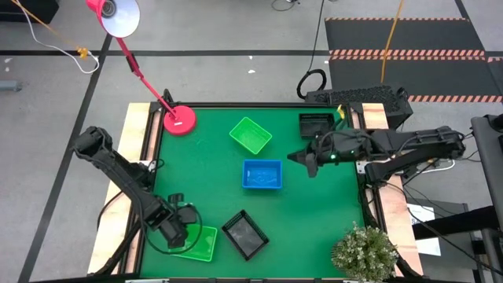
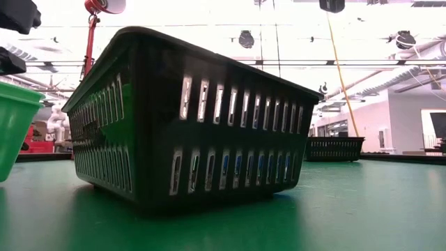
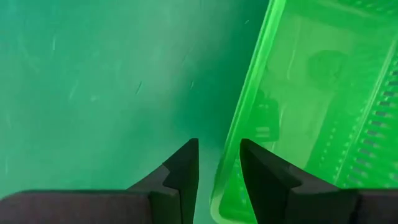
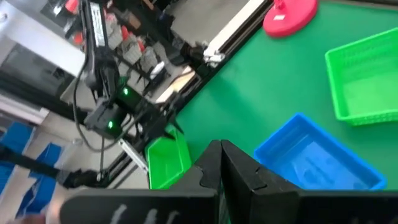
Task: Stack baskets by color
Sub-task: Stack the middle green bin on the bottom green bin
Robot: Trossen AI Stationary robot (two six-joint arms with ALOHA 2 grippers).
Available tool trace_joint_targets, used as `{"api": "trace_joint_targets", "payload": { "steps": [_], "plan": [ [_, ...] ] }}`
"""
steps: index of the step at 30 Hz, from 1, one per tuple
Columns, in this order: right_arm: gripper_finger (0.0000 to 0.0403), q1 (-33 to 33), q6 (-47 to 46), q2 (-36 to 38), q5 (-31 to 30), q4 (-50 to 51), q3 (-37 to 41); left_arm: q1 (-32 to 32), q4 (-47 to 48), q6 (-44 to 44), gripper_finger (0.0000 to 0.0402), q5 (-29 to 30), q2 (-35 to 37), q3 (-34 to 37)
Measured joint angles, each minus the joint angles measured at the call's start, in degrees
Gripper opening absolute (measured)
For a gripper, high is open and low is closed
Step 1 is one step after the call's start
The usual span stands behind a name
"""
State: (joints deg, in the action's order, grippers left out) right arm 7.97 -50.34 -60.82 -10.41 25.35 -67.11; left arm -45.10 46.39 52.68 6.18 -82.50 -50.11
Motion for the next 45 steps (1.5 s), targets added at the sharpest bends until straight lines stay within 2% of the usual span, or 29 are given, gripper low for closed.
{"api": "trace_joint_targets", "payload": {
  "steps": [12, 16, 22, 28, 32, 37, 45],
  "plan": [
    [0.0, 6.68, -1.51, -5.86, 0.06, -0.75, 0.0, -3.34, 1.26, 7.87, 0.012, 0.83, 0.0, 0.02],
    [0.0, 7.28, -1.51, -6.35, -0.04, -0.8, 0.0, -4.29, -1.92, 7.63, 0.012, 2.21, 0.0, 0.02],
    [0.0, 7.28, -1.52, -6.36, -0.07, -1.21, 0.0, -3.57, -8.6, 0.61, 0.012, 7.61, 0.02, 0.02],
    [0.0, 7.28, -1.52, -6.36, -0.07, -3.48, 0.0, -1.65, -13.13, -5.75, 0.0123, 9.87, 0.02, 0.02],
    [0.0, 7.28, -1.52, -6.36, -0.07, -3.86, 0.0, -0.28, -17.59, -11.24, 0.0145, 10.52, 0.02, 0.02],
    [0.0, 7.26, -1.39, -6.36, -0.07, -3.84, 0.0, 2.1, -17.78, -15.38, 0.0184, 11.64, -1.44, 0.02],
    [0.0, 7.26, -1.21, -6.36, -0.07, -3.73, 0.0, 3.53, -20.0, -17.37, 0.0215, 9.14, -4.91, 0.02]
  ]
}}
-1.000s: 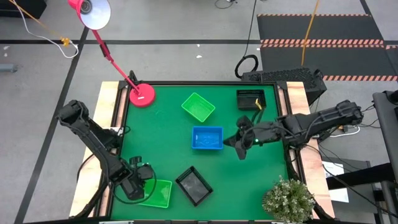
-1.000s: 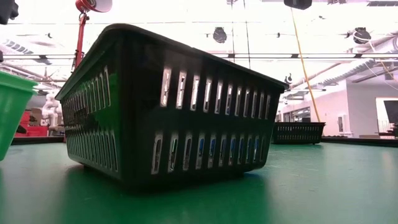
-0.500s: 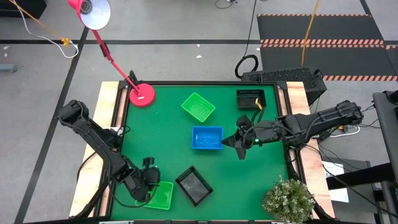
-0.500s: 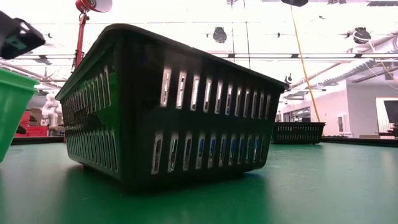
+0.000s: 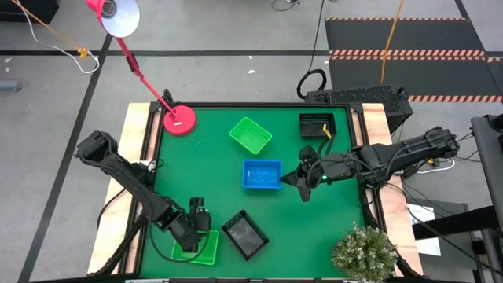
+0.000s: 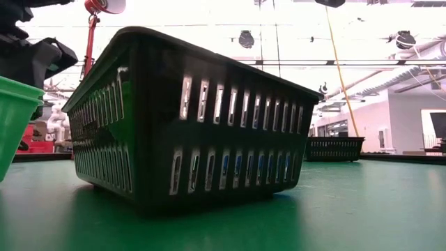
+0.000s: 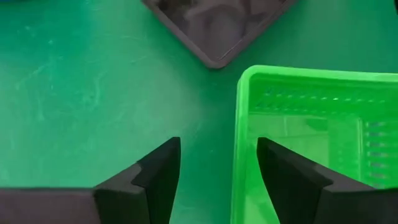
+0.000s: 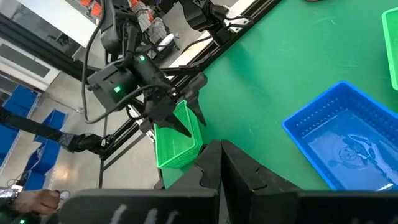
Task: Stack baskets by color
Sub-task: Stack the middle green bin on the bottom green bin, then stack the bottom black bin on the black bins
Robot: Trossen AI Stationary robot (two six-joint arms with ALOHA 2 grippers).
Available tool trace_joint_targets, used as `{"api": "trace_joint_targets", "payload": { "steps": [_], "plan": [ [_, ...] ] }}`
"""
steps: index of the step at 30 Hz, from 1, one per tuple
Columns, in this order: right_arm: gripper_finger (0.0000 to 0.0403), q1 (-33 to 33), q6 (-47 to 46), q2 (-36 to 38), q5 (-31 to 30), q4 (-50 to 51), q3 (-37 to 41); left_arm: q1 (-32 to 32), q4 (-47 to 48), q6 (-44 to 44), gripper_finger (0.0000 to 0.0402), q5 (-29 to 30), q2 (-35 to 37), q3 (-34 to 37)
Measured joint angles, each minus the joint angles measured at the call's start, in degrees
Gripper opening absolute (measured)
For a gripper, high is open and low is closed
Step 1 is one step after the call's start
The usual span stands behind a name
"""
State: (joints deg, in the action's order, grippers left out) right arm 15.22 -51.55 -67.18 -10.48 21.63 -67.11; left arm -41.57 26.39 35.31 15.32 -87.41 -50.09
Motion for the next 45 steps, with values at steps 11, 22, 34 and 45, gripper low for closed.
{"api": "trace_joint_targets", "payload": {
  "steps": [11, 22, 34, 45],
  "plan": [
    [0.0, 0.22, -2.3, -1.49, -0.03, 0.67, 0.02, 0.21, 4.12, 4.13, 0.0168, 0.14, -0.33, 0.0],
    [0.009, 3.92, -6.29, -12.88, 4.71, -4.3, 0.04, 0.44, 3.08, 13.16, 0.0176, -0.33, 7.16, 0.0],
    [0.0134, 11.23, 8.98, -28.56, -1.76, -6.97, -6.78, 0.42, 5.49, 28.06, 0.0151, 3.07, 15.1, -0.02],
    [0.0211, 9.92, 7.43, -37.34, 1.47, -6.68, -9.01, 0.42, 5.53, 30.18, 0.0129, 8.54, 15.1, -0.02]
  ]
}}
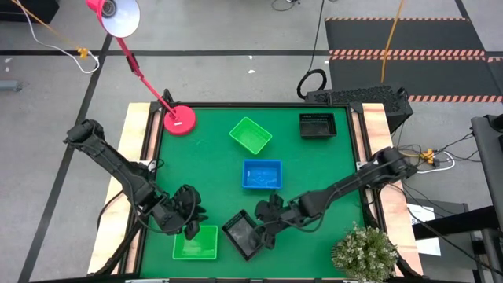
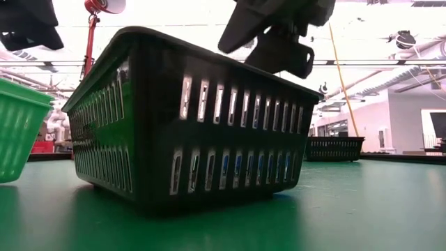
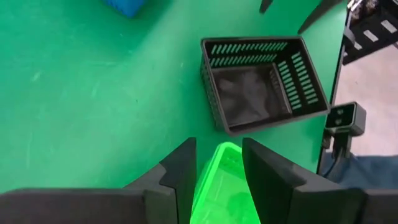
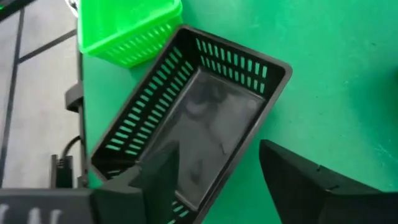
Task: Stack baskets by color
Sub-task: Stack the bottom black bin on the black bins
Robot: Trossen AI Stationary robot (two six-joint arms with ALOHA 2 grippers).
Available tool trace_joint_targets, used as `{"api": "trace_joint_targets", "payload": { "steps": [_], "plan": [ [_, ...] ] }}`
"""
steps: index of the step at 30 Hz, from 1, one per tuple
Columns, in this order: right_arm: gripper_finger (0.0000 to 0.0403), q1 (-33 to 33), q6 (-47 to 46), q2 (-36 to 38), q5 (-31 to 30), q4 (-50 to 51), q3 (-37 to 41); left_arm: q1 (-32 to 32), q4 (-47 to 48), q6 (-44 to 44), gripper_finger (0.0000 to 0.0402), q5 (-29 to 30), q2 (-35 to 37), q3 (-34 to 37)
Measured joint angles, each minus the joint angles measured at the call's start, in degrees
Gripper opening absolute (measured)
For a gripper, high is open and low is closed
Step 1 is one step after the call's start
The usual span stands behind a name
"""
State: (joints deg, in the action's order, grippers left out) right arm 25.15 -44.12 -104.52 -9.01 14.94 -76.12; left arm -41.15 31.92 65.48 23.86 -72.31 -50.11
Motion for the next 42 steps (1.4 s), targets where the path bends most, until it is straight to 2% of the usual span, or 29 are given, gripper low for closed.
{"api": "trace_joint_targets", "payload": {
  "steps": [4, 8, 15, 23, 25, 31, 39, 42],
  "plan": [
    [0.0231, -0.04, 1.67, -1.38, -0.08, -0.3, -0.02, 0.0, 0.0, 0.19, 0.0129, 1.89, 0.0, 0.0],
    [0.0215, -0.04, 2.65, -3.41, -0.44, 0.38, 0.0, 0.0, 0.03, 0.27, 0.0129, 2.19, 0.0, 0.0],
    [0.0141, -0.08, -0.08, -5.56, 0.04, 0.84, -0.02, 0.0, 0.04, 0.3, 0.0129, 2.2, 0.0, 0.0],
    [0.0016, -0.95, -5.18, -5.83, 0.55, 4.66, -0.02, 0.0, 0.07, -0.34, 0.0129, 2.25, 0.0, 0.0],
    [0.001, -1.52, -4.47, -5.15, 1.85, 5.02, -0.02, 0.0, 0.09, -0.35, 0.0129, 2.25, 0.0, 0.0],
    [0.001, -4.19, -0.87, -0.57, 3.31, 10.37, 0.03, 0.0, 0.24, -0.37, 0.0129, 2.27, 0.0, 0.0],
    [0.0005, -8.54, 14.82, 12.28, 3.5, 19.33, 0.01, 0.0, 1.83, 0.73, 0.0129, 2.9, -0.02, 0.0],
    [0.0005, -11.45, 20.06, 17.91, 6.29, 23.51, 0.01, 0.0, 1.8, 1.51, 0.0129, 4.08, -0.02, 0.0]
  ]
}}
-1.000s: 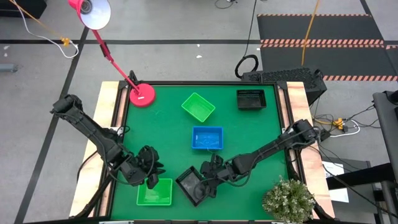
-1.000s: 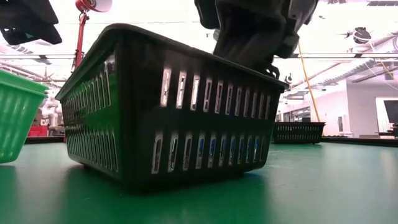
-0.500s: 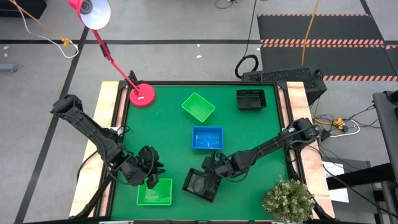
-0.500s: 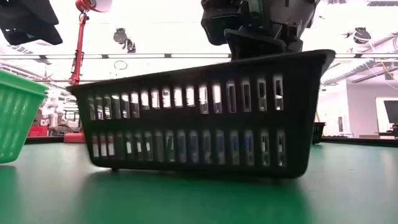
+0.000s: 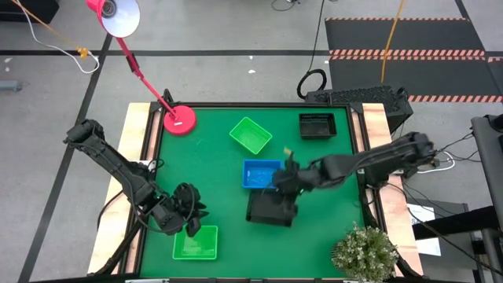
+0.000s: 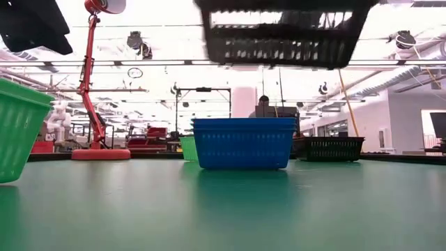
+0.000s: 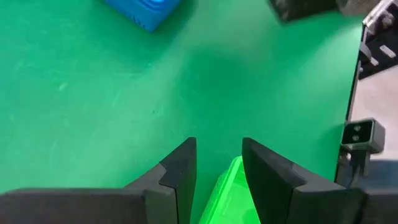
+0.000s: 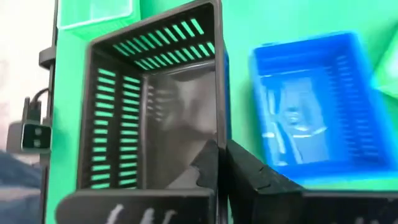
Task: Stack baskets by color
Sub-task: Stack the bottom black bin on the black bins
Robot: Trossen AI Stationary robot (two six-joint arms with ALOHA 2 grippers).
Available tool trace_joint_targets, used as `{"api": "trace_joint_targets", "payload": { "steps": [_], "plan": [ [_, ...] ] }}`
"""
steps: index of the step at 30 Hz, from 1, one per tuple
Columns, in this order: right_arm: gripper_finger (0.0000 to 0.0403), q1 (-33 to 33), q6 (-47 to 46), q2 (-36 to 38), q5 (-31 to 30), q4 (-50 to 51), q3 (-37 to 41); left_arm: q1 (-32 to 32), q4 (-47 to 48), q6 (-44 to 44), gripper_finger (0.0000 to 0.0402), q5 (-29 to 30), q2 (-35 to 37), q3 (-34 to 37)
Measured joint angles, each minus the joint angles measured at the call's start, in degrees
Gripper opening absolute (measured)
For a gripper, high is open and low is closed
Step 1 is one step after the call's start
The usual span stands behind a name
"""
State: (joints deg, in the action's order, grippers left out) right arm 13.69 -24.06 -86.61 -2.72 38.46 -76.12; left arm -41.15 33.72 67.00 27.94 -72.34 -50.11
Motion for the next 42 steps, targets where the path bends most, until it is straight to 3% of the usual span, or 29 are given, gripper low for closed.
{"api": "trace_joint_targets", "payload": {
  "steps": [10, 18, 31, 42],
  "plan": [
    [0.0005, -18.45, 13.23, 13.87, 16.48, 11.98, 0.0, 1.78, -0.01, 0.68, 0.0129, 1.76, 0.0, 0.0],
    [0.0005, -33.98, 25.67, 14.64, 25.6, 23.81, -6.43, 5.27, -0.09, -1.99, 0.0129, 1.76, 0.0, 0.0],
    [0.0004, -53.59, 50.57, 8.34, 20.37, 36.66, -16.69, 12.04, -0.12, -5.24, 0.0129, 0.44, 0.0, 0.0],
    [0.0004, -63.6, 62.63, 2.97, 14.47, 38.69, -17.9, 12.94, -0.75, -4.2, 0.0129, -1.22, 0.0, 0.0]
  ]
}}
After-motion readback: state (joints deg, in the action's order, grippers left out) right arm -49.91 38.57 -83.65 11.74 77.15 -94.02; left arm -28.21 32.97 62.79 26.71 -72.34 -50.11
